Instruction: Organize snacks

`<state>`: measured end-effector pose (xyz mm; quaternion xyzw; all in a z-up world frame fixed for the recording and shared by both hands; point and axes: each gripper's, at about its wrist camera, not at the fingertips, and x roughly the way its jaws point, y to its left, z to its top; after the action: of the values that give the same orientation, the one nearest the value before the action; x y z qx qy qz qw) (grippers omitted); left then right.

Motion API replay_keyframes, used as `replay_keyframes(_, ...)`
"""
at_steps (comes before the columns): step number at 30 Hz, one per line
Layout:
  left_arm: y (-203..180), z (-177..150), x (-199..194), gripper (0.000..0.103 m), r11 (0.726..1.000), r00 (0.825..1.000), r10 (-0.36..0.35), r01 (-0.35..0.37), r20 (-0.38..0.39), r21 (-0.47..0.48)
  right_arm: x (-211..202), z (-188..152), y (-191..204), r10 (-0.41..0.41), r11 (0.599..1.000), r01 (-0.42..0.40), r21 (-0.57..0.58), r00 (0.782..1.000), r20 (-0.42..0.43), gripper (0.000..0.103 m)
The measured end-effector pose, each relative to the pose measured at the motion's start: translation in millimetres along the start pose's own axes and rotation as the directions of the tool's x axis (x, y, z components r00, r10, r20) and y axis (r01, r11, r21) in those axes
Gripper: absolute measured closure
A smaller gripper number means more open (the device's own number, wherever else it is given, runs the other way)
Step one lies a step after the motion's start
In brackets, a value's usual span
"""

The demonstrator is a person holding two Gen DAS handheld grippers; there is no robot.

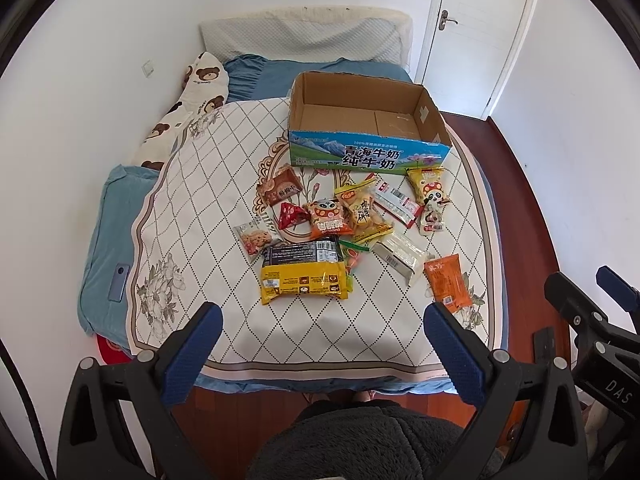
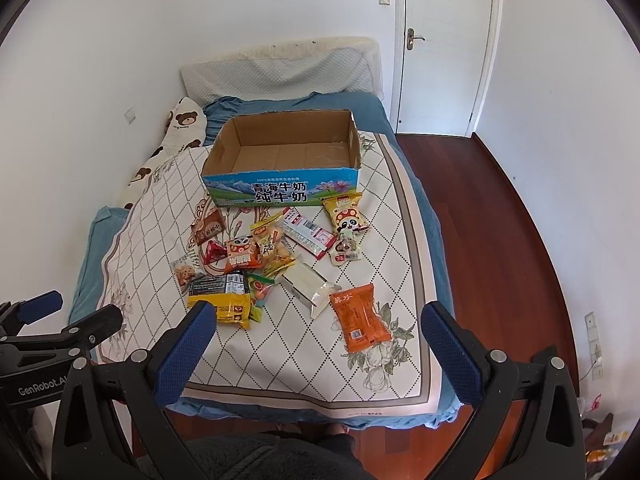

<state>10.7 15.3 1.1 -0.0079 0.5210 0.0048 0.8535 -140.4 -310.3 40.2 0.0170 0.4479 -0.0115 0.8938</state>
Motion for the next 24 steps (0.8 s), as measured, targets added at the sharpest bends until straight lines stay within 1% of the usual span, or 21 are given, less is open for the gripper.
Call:
replay_keyframes(20,2.1,1.6,4.7,0.0,1.0,1.0,-0.002,0.002,0.0,0.0,2.2,1.0,1.8,0.005,1.0,-0.005,0.008,1.0,-0.007,0.0)
replay_keyframes(24,7.3,2.3,6.1,0.0,1.0,1.0,-0.004,0.004,-0.002,-0.006,3.9,2.5,8.4,0.007,1.0,-0.007,0.009,1.0,-0.011,0.0)
